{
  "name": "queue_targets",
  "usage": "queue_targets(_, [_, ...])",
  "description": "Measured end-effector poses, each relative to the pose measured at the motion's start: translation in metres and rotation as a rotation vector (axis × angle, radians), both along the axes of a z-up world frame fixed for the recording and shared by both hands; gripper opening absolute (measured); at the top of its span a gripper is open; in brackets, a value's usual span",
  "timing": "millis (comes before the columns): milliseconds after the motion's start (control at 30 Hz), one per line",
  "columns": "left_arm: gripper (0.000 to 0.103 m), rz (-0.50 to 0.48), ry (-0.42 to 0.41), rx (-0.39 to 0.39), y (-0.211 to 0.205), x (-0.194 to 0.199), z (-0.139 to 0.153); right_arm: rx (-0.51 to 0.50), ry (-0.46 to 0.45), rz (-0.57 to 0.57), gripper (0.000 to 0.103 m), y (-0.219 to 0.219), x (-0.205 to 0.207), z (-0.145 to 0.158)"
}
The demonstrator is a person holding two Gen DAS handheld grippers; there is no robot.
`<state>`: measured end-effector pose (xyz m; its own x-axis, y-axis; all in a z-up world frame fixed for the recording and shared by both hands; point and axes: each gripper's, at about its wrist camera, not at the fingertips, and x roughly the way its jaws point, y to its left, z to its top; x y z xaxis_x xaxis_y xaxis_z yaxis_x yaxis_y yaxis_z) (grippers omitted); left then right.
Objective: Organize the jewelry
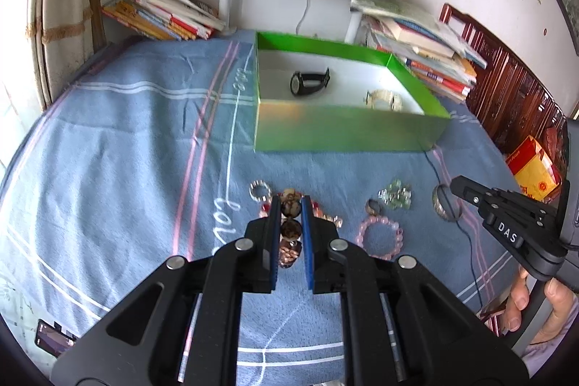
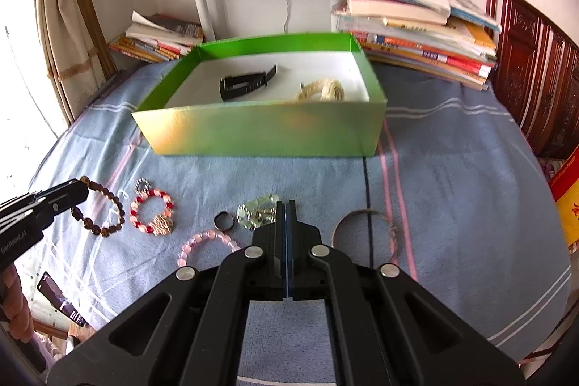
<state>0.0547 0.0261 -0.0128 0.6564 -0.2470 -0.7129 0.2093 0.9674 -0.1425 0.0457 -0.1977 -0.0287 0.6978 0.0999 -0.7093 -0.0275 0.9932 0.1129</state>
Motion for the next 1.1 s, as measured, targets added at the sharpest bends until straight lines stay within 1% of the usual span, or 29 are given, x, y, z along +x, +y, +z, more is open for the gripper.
queue_targets(133, [0.011, -0.001, -0.015, -0.009, 0.003, -0.001, 0.009, -0.001, -0.009, -0.001, 0.001, -0.001, -0.002, 0.004])
queue_targets(267, [0.011, 0.005, 0.002, -0.015, 0.003, 0.002, 0.006, -0.004, 0.017, 0.014, 0.002, 0.003, 0.005, -0.003])
queue_targets(333, [0.011, -0.001, 0.016, -0.016, 0.000, 0.003, 0.002, -0.017, 0.052, 0.021, 0.009, 0.010, 0.017, -0.014])
queue_targets(400, [0.011, -0.010, 0.027, -0.014, -0.003, 0.002, -0.003, -0.024, 0.097, 0.027, 0.026, 0.016, 0.031, -0.027])
queue_targets(433, [0.011, -0.014, 0.032, -0.012, -0.004, 0.001, -0.006, -0.023, 0.111, 0.033, 0.032, 0.019, 0.036, -0.033])
queue_targets(467, [0.011, -0.016, 0.038, -0.010, -0.005, 0.001, -0.009, -0.027, 0.119, 0.037, 0.041, 0.022, 0.041, -0.037])
queue_targets(500, [0.011, -0.016, 0.043, -0.010, -0.005, 0.002, -0.011, -0.035, 0.122, 0.037, 0.043, 0.024, 0.043, -0.040])
queue_targets(667, [0.011, -0.020, 0.071, -0.011, -0.004, 0.005, -0.025, -0.073, 0.158, 0.044, 0.043, 0.036, 0.054, -0.054])
queue_targets(767, [0.011, -0.022, 0.084, -0.013, -0.004, 0.007, -0.030, -0.107, 0.149, 0.049, 0.043, 0.041, 0.053, -0.057])
queue_targets(833, [0.011, -0.018, 0.088, -0.016, -0.003, 0.007, -0.032, -0.095, 0.150, 0.058, 0.032, 0.042, 0.052, -0.057])
queue_targets(867, [0.011, -0.017, 0.088, -0.018, -0.002, 0.006, -0.032, -0.099, 0.149, 0.059, 0.023, 0.042, 0.051, -0.057])
queue_targets(900, [0.011, -0.017, 0.087, -0.019, -0.001, 0.006, -0.032, -0.101, 0.148, 0.063, 0.018, 0.043, 0.050, -0.056])
queue_targets(1000, [0.011, -0.015, 0.083, -0.020, 0.000, 0.004, -0.030, -0.104, 0.138, 0.067, 0.015, 0.044, 0.046, -0.053])
queue_targets(1033, [0.011, -0.015, 0.082, -0.020, 0.000, 0.004, -0.030, -0.106, 0.133, 0.068, 0.010, 0.044, 0.045, -0.052])
queue_targets(1100, [0.011, -0.014, 0.081, -0.018, 0.000, 0.003, -0.029, -0.105, 0.123, 0.064, 0.007, 0.043, 0.043, -0.048])
